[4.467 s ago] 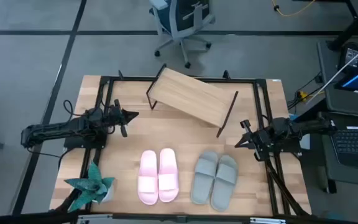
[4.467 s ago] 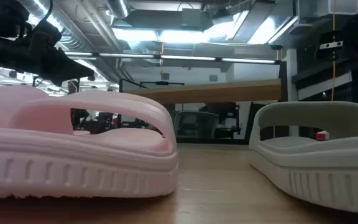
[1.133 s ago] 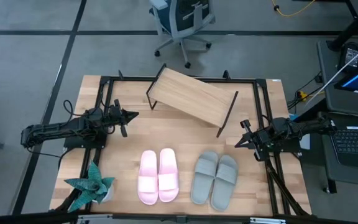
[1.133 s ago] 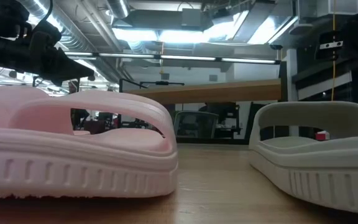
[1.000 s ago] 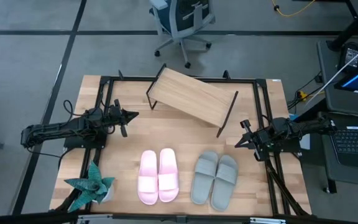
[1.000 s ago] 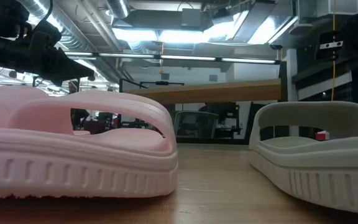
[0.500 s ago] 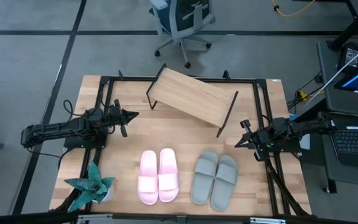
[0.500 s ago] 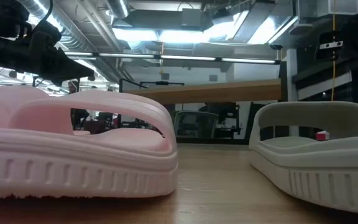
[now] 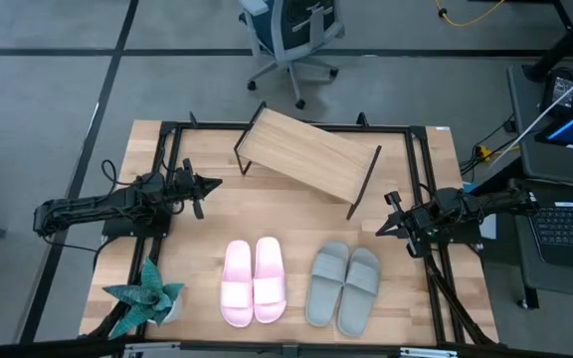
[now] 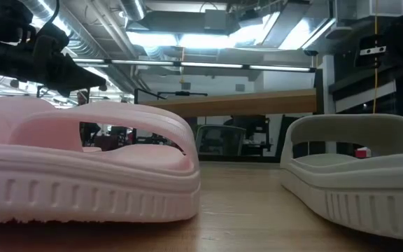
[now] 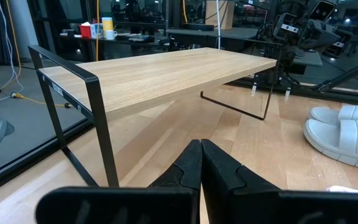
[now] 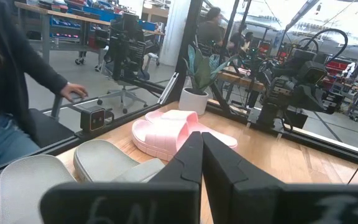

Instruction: Pick and place slides into the shelf

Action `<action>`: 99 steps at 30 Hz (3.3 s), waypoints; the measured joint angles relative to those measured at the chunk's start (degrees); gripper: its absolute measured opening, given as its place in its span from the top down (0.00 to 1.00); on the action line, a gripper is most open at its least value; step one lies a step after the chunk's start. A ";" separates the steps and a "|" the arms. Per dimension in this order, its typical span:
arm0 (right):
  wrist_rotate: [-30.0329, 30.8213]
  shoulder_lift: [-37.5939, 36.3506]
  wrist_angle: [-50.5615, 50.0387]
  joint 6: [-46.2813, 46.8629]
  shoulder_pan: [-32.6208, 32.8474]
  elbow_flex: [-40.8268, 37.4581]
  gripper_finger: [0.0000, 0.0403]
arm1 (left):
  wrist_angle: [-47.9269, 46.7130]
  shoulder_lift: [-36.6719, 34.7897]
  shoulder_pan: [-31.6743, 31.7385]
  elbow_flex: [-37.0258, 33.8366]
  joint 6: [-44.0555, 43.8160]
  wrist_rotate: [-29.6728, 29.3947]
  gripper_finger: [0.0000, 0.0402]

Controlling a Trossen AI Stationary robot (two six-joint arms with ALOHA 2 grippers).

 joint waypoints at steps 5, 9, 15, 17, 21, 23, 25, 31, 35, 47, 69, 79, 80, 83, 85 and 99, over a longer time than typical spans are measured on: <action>-0.02 0.02 0.00 0.00 0.00 0.00 0.97 | 0.00 -0.01 0.00 0.00 0.00 0.00 1.00; -0.02 0.01 0.00 0.00 0.02 0.00 0.97 | 0.02 -0.02 0.02 0.00 0.00 0.00 1.00; 0.00 0.00 0.00 0.00 0.02 0.00 0.97 | 0.00 0.00 0.02 0.00 0.01 0.00 1.00; 0.00 0.01 0.00 0.00 0.02 0.02 0.97 | 0.01 -0.01 0.01 0.00 0.00 0.02 1.00; -0.01 0.01 0.00 -0.01 0.02 0.01 0.97 | 0.00 -0.02 0.02 0.00 0.00 0.00 1.00; 0.00 0.00 0.00 0.00 0.02 0.02 0.97 | 0.01 -0.02 0.00 0.00 0.00 0.01 1.00; 0.00 0.02 0.02 0.00 0.02 0.00 0.97 | 0.00 0.00 0.02 0.00 0.00 0.01 1.00; -0.02 0.01 0.01 0.00 0.01 0.02 0.97 | 0.00 0.00 0.00 0.00 0.00 0.02 1.00; 0.00 0.02 0.01 0.00 0.01 0.01 0.97 | 0.00 0.00 0.01 0.00 0.00 0.01 1.00; 0.00 0.02 0.00 0.00 0.02 0.00 0.97 | 0.02 0.00 0.02 0.00 -0.01 0.02 1.00; -0.11 0.02 1.15 7.74 0.02 0.00 0.97 | 1.37 -0.02 -0.08 0.00 1.44 27.54 1.00; -3.51 0.02 1.17 10.76 0.02 0.00 0.97 | 1.46 -0.02 -0.05 0.00 1.52 30.08 1.00; -3.56 0.02 1.18 10.00 0.02 0.00 0.97 | 1.46 -0.02 -0.05 0.00 1.53 30.01 1.00; -3.53 0.02 1.19 9.11 0.02 0.00 0.97 | 1.46 -0.02 -0.02 0.00 1.53 29.88 1.00; -3.52 0.02 1.20 9.14 0.02 0.00 0.97 | 1.46 -0.02 -0.02 0.00 1.53 29.86 1.00; -3.54 0.02 2.28 7.53 0.02 0.00 0.97 | 1.72 -0.01 -0.02 0.00 1.44 34.17 1.00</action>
